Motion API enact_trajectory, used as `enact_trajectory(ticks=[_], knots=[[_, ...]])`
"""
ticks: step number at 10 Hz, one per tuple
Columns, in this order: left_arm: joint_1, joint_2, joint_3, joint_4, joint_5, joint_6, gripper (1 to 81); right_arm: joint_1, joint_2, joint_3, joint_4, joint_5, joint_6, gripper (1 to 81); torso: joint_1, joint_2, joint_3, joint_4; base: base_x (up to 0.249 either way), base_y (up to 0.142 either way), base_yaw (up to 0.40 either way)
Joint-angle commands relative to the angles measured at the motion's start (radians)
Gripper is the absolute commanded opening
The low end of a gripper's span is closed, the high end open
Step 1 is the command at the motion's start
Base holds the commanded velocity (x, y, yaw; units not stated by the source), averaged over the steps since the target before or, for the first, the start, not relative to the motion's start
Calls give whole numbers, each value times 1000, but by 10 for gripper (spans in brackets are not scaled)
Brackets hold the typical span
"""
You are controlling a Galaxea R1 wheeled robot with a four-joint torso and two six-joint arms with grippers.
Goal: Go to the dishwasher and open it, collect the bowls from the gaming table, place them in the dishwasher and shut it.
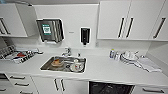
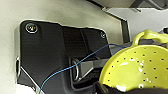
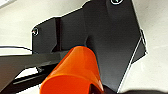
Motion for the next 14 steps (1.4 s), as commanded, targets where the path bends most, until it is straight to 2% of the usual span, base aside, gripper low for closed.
enact_trajectory(ticks=[1, 2, 3, 6, 8, 10, 11, 13, 14], knots=[[-62, -155, 177, -7, 11, -7, 10, 44, -12, 0, -1, -31, 2, 10, 0, 0, -48, 0, 0, 0, 0], [-69, -207, 236, -7, 10, -12, 10, 44, -12, -2, -1, -31, 2, 10, 0, 0, -67, 0, 0, 0, 0], [-77, -250, 283, -7, -13, -18, 10, 44, -12, -2, -1, -31, 2, 10, 0, 0, -67, 0, 0, 0, 0], [-126, -360, 416, -13, -18, -20, 10, 44, -12, -3, -1, -31, 2, 10, 1, 1, -92, 0, 0, 0, 0], [-181, -451, 522, -22, -13, -21, 10, 44, -12, -3, -1, -29, 2, 10, 1, 1, -136, 0, 0, 0, 0], [-256, -518, 599, -51, 2, -27, 10, 44, -12, -3, 2, -27, 0, 10, 1, 1, -188, 0, 0, 0, 0], [-301, -529, 619, -68, 25, -31, 10, 46, -11, -3, 2, -28, 2, 10, 1, 2, -213, 0, 0, 0, 0], [-417, -516, 651, -105, 181, -31, 10, 46, -11, -3, 1, -26, 2, 10, 2, 3, -262, 0, 0, 0, 0], [-476, -508, 672, -120, 240, -31, 10, 46, -11, -3, 1, -26, 0, 10, 2, 3, -287, 0, 0, 0, 0]])
